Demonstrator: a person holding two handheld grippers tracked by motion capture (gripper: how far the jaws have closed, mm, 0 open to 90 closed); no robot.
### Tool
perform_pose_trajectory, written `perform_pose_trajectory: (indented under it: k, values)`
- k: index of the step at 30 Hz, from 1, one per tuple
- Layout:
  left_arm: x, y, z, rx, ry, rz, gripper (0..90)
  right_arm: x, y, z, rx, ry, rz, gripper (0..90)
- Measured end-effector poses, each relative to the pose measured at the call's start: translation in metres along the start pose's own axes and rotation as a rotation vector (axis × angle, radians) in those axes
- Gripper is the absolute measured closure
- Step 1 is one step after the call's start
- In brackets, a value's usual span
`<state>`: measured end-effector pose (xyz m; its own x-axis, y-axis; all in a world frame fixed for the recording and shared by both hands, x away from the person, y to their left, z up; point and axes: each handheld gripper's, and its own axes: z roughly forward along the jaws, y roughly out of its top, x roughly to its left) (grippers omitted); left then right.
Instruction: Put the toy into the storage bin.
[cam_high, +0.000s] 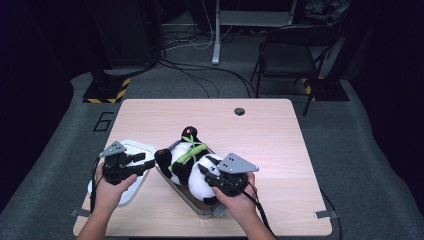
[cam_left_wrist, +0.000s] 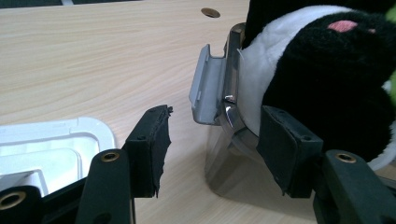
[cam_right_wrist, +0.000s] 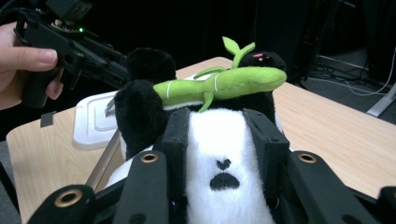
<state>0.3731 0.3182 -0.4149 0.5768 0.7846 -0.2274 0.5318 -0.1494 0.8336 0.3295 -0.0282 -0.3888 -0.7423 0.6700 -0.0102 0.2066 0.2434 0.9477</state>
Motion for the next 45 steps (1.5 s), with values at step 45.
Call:
perform_pose_trajectory:
  k: [45]
  values:
    - [-0.009, 0.009, 0.015, 0.021, -0.039, 0.039, 41.8, -0.013, -0.017, 0.021, 0.205, 0.105, 0.106, 65.7]
